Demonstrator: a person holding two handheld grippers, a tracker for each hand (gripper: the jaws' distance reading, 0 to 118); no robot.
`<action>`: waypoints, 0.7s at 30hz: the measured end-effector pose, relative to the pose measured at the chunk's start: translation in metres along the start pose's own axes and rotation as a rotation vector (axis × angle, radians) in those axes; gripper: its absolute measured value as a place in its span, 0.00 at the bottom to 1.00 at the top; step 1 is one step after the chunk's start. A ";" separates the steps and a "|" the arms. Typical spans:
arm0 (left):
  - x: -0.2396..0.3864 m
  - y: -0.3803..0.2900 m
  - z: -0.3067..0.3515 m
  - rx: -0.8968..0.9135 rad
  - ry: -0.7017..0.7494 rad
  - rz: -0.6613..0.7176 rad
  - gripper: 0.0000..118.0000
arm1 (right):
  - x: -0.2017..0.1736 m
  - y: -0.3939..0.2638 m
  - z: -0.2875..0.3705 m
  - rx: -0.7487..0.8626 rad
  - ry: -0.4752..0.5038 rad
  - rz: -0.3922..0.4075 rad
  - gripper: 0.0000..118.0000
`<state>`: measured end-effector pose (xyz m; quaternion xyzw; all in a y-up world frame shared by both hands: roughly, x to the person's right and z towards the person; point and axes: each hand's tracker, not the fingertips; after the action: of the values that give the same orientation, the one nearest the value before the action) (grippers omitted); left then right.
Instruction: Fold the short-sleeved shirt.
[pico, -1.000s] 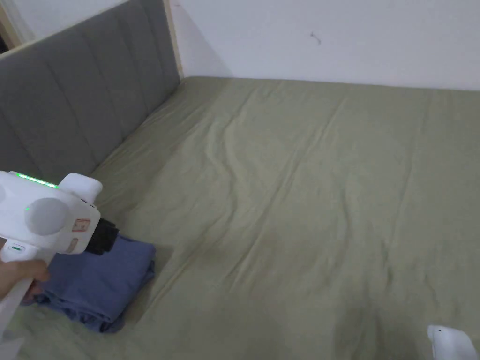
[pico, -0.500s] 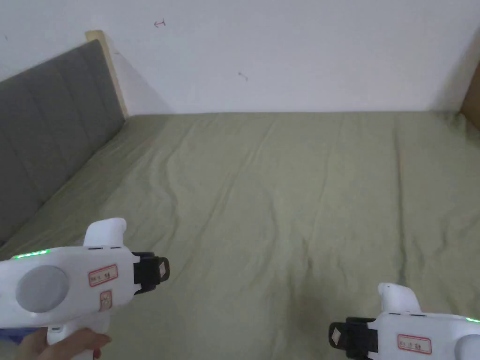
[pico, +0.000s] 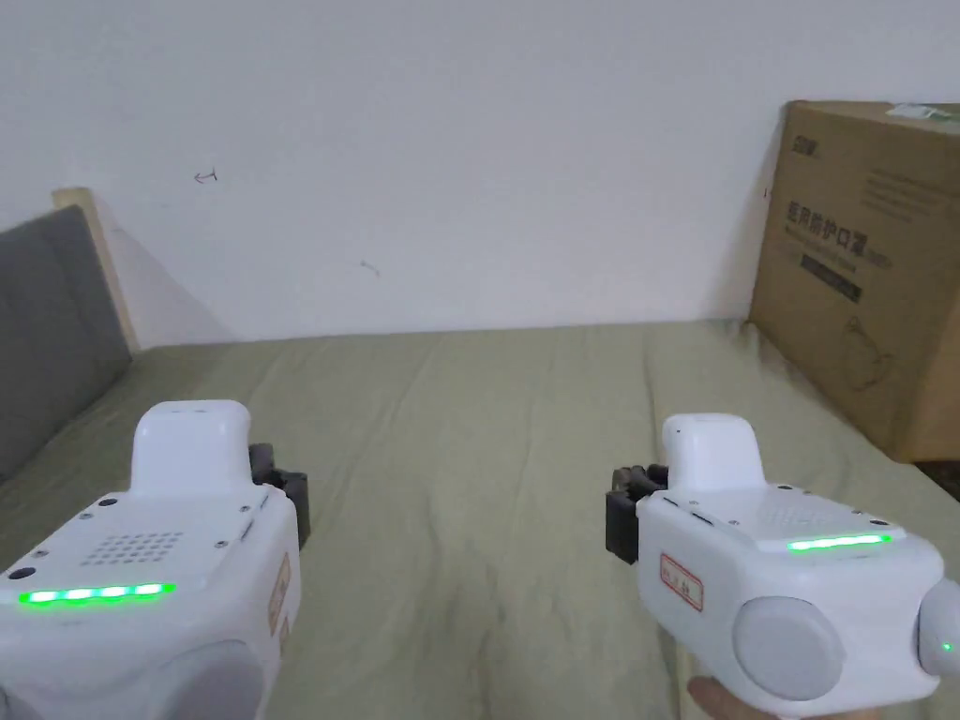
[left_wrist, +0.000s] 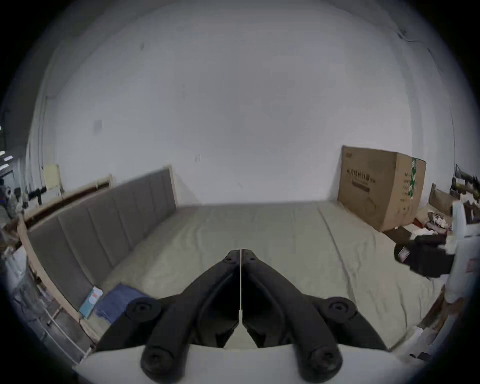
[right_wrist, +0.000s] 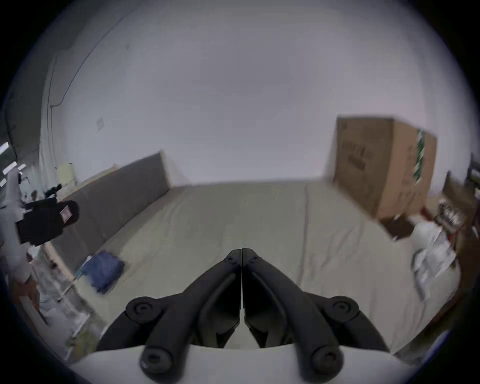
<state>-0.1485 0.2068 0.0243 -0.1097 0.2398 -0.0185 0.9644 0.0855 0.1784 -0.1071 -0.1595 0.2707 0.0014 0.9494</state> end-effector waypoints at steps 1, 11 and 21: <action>0.004 0.004 0.004 0.023 0.004 -0.001 0.00 | -0.001 0.005 0.007 0.043 -0.009 0.002 0.00; 0.033 0.025 0.031 0.168 0.046 -0.048 0.00 | -0.011 0.019 0.052 0.334 -0.157 0.088 0.02; 0.027 0.019 0.029 0.162 0.038 0.022 0.88 | -0.010 0.016 0.052 0.345 -0.179 0.086 0.88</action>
<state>-0.1114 0.2292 0.0322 -0.0282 0.2568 -0.0293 0.9656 0.1018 0.2104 -0.0650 0.0182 0.1881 0.0098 0.9819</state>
